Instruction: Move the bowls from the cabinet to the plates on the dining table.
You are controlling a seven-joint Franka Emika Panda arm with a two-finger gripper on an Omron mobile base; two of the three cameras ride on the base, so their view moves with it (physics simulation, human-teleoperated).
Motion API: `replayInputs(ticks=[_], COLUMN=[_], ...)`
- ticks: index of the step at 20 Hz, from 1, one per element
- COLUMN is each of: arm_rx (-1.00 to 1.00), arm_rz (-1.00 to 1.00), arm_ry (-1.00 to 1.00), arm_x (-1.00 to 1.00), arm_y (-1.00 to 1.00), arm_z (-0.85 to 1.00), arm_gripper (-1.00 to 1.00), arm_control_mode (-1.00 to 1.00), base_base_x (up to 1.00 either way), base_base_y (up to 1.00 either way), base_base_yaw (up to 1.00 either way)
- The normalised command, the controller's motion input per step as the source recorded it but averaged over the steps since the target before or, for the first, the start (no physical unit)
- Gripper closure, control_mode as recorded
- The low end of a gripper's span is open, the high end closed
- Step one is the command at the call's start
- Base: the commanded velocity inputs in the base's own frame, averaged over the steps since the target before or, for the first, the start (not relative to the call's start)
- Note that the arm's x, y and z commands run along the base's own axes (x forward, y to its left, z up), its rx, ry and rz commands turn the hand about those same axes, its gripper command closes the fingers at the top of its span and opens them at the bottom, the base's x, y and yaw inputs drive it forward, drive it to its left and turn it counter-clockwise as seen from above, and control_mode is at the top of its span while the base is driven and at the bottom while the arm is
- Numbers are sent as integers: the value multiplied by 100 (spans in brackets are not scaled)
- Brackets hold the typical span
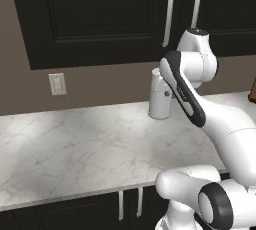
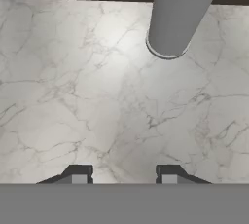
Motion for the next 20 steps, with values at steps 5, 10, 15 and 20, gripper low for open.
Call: replayInputs(ticks=[5,10,15,20], arm_rx=[0,0,0,0], arm_rz=[0,0,-1,-1], arm_ry=[0,0,-2,-12], arm_x=[-12,-19,-38,-79], arm_y=[1,14,3,10], arm_z=[0,0,0,3], arm_gripper=[-100,-100,-100,-100], arm_control_mode=[-100,-100,-100,-100], base_base_x=[0,0,0,0], base_base_y=[0,0,0,0], base_base_yaw=[0,0,0,0])
